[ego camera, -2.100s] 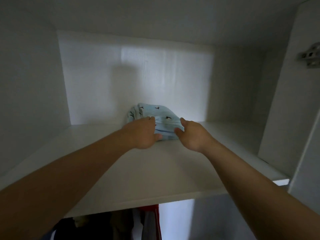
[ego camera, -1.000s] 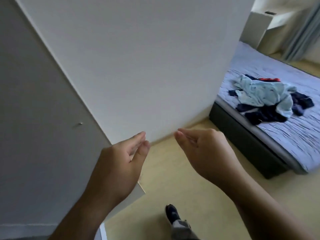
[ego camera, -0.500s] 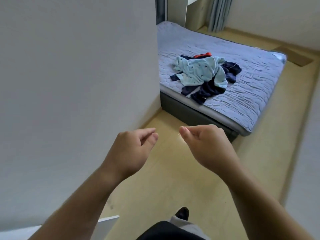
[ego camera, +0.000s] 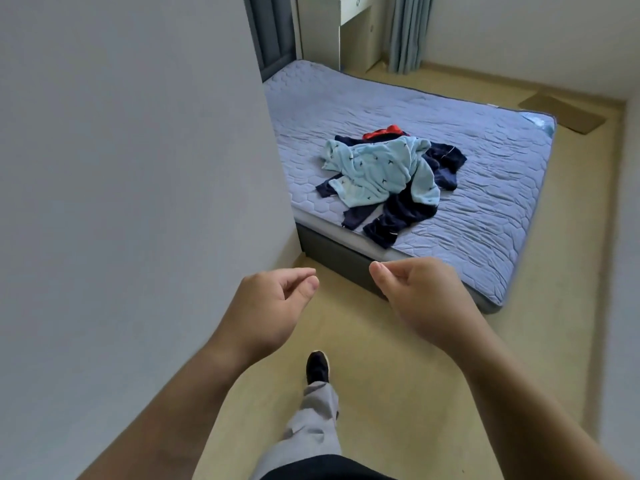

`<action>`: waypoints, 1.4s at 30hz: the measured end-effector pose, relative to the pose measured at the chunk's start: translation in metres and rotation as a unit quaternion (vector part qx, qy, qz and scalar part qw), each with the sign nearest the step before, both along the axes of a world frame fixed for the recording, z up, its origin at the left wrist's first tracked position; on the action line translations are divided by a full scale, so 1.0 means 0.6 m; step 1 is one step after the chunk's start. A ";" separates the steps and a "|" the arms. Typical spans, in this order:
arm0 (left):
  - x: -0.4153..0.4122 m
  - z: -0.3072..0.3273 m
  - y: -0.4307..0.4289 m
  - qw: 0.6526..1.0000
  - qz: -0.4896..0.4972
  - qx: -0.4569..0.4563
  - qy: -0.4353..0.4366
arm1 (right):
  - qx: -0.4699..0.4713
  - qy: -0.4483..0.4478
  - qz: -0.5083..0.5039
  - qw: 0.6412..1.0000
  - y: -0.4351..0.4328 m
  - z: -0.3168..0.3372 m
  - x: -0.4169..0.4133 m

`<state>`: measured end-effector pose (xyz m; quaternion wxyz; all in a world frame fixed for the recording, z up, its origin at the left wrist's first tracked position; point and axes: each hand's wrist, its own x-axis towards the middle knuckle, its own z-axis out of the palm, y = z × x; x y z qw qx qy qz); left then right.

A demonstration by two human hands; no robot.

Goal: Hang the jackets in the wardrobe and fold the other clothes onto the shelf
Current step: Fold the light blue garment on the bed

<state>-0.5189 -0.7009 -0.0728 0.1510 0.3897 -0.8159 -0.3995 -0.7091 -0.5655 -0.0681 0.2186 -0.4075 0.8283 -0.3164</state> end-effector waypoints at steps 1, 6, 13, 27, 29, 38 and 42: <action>-0.028 -0.011 -0.033 1.000 -0.006 0.003 0.004 | 0.004 0.003 -0.003 1.000 -0.026 -0.006 -0.025; -0.181 -0.042 -0.202 0.997 -0.070 0.033 -0.005 | 0.020 0.026 -0.051 0.998 -0.154 -0.022 -0.155; -0.399 -0.004 -0.393 0.986 -0.167 0.017 -0.006 | 0.040 0.048 -0.102 0.993 -0.300 -0.003 -0.316; -0.745 -0.149 -0.624 0.981 -0.127 0.079 -0.121 | 0.097 -0.084 -0.152 0.980 -0.565 -0.230 -0.727; -0.800 -0.187 -0.661 0.977 -0.097 0.121 -0.144 | 0.148 -0.099 -0.151 0.972 -0.617 -0.293 -0.804; -0.999 -0.390 -0.783 0.934 0.026 0.313 -0.172 | 0.310 -0.127 -0.082 0.939 -0.840 -0.607 -1.034; -1.029 -0.457 -0.812 0.925 0.032 0.332 -0.181 | 0.352 -0.160 -0.054 0.921 -0.913 -0.700 -1.081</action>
